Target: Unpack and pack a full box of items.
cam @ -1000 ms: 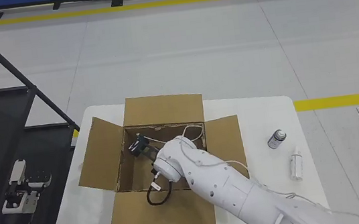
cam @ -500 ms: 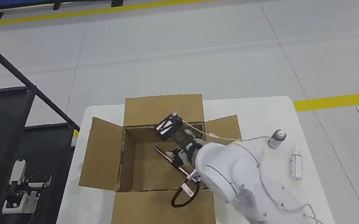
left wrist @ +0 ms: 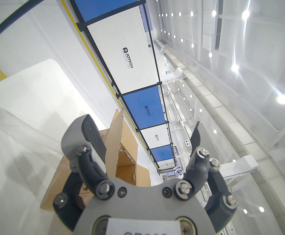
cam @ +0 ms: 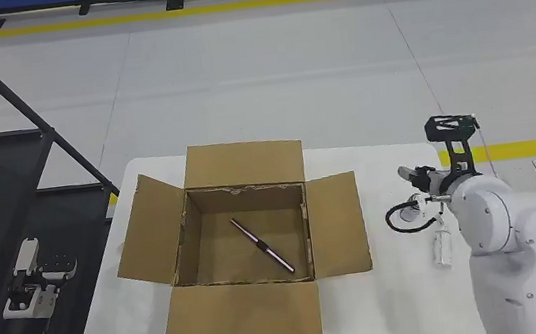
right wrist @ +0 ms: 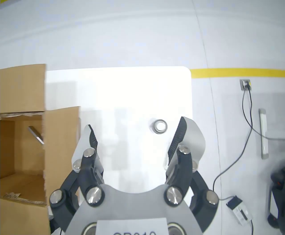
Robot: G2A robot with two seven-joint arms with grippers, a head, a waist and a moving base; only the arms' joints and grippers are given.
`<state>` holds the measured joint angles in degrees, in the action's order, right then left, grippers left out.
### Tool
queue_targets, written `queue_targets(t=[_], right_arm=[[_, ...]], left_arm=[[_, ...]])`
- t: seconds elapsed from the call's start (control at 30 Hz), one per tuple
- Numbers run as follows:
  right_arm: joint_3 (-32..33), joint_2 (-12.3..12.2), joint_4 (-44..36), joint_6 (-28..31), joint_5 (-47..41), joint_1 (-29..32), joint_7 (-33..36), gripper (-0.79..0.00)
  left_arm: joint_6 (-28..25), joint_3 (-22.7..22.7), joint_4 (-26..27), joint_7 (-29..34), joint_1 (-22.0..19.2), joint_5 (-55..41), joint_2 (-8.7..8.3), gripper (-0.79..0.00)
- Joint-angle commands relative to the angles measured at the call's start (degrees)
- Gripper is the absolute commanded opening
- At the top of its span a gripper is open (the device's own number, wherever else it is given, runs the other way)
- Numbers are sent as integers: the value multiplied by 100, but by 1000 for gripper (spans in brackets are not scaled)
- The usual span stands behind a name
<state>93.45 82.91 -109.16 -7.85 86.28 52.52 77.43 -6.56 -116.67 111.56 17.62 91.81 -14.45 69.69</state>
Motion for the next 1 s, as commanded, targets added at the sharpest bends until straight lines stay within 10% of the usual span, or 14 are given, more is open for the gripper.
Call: queue_targets(t=[0.0, 0.97], right_arm=[[340, -42, 220, 75, 49, 80, 107, -169], [1023, -367, 3523, 902, -439, -152, 130, -259]], left_arm=[[0, 0, 0, 0, 0, 0, 0, 0], [0, 0, 0, 0, 0, 0, 0, 0]])
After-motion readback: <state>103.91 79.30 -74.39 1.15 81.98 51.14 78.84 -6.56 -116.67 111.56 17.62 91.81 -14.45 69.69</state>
